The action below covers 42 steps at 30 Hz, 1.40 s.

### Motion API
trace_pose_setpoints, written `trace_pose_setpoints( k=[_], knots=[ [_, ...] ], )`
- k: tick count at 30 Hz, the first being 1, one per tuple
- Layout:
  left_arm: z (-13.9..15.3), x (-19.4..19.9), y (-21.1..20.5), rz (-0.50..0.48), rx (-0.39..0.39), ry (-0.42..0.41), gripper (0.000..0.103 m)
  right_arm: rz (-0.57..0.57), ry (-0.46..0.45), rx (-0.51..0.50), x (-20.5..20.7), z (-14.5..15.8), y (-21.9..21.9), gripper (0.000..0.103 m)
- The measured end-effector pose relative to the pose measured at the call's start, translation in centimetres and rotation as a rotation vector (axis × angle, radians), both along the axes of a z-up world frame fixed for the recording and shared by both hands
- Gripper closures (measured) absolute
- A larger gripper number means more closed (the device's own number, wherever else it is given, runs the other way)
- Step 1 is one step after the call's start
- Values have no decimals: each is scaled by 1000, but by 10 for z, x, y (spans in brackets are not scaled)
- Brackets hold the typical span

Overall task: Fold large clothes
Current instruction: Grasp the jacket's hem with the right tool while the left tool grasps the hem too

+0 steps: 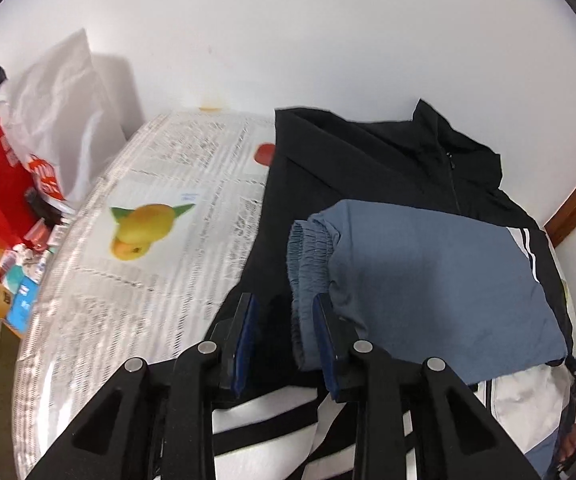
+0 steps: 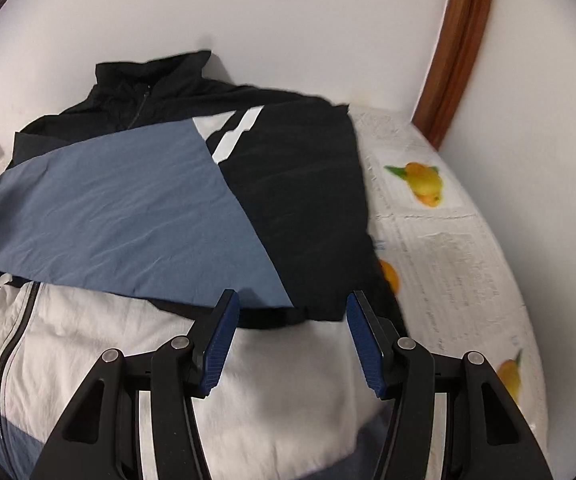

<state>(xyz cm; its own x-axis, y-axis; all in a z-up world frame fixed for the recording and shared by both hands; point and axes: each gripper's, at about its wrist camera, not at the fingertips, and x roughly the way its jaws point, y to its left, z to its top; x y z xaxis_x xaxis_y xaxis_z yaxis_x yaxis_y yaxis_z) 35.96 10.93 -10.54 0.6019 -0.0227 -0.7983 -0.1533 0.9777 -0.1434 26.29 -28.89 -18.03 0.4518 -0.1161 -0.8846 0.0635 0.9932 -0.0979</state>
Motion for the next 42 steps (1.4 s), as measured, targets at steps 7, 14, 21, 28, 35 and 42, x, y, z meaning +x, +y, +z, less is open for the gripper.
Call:
trace_pose_setpoints(
  k=[7,14,21,28,35,42],
  knots=[
    [20,-52,9,-25,-19,-27,76,-23,-34,25,-46,33,-14,43],
    [14,-113,16,-34,22,-17,42,-73,-18,60,-104,37,-31,43],
    [-18,-170,37,-4,26,63,41,-109,15,86,-164,21,-44,40],
    [-39,-210,39,-24,-17,65,41,-97,50,145,-199,3,-39,40],
    [-42,-224,20,-44,53,51,43,-105,-17,103,-213,2,-27,53],
    [-39,-234,8,-71,50,43,90,-18,-20,90,-217,10,-11,97]
  ],
)
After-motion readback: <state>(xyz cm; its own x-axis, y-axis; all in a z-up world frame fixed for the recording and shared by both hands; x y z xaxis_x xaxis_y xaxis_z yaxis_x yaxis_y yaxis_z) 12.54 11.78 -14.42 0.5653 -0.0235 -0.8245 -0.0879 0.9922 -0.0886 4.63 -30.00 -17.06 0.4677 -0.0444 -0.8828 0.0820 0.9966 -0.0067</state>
